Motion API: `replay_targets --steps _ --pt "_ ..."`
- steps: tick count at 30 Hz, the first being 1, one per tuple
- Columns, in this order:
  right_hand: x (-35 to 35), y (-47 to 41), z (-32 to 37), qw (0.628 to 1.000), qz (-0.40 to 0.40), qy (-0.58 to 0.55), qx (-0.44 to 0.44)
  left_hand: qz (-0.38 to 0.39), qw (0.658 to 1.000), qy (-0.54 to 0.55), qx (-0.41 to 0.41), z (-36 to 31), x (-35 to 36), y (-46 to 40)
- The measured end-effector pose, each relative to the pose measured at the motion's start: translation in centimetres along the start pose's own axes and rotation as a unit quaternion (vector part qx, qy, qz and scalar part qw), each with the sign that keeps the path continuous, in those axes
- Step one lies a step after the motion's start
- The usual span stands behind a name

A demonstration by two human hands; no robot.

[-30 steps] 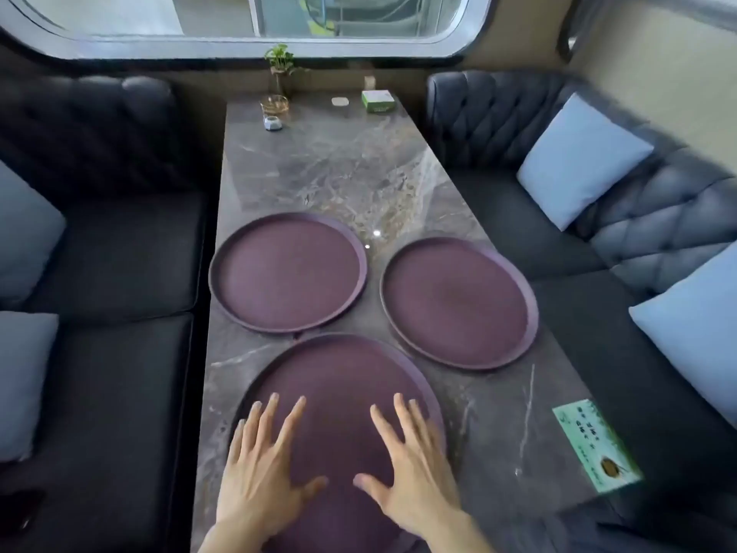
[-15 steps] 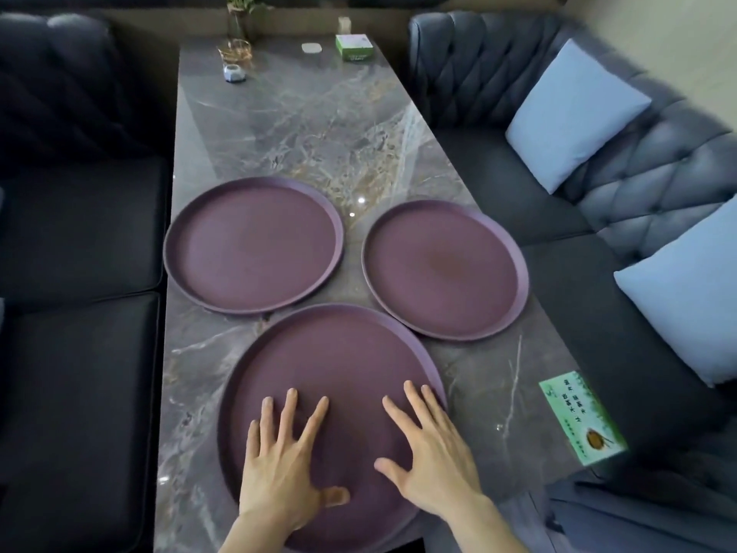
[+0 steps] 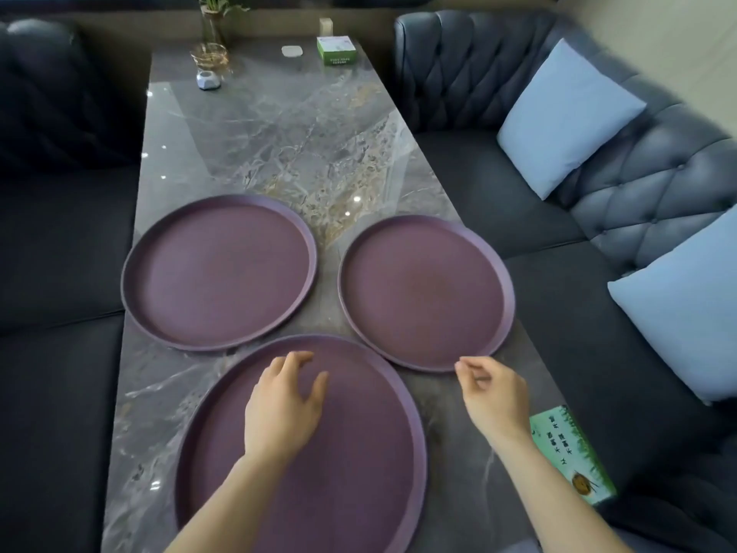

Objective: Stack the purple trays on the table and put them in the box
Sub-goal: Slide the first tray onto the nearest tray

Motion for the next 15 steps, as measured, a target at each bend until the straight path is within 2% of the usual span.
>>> replay_targets --steps 4,10,15 --pt "-2.1 -5.2 -1.2 0.997 -0.012 -0.037 0.07 0.02 0.996 0.089 -0.02 -3.5 0.8 -6.3" --pt "-3.5 -12.7 -2.3 0.993 -0.018 0.001 0.116 0.061 0.979 0.171 -0.093 -7.1 3.9 -14.2" --pt "-3.1 -16.1 -1.8 0.984 0.028 -0.102 0.142 0.098 0.962 0.212 -0.141 -8.5 6.1 -16.9"
Point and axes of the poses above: each hand's wrist, its own y-axis away from the middle knuckle, its own x-axis out of the palm, z = x × y, the point moved 2 cm from there along -y, towards the middle knuckle, and after that the axes turned 2 degrees about z, right-handed, at the moved point
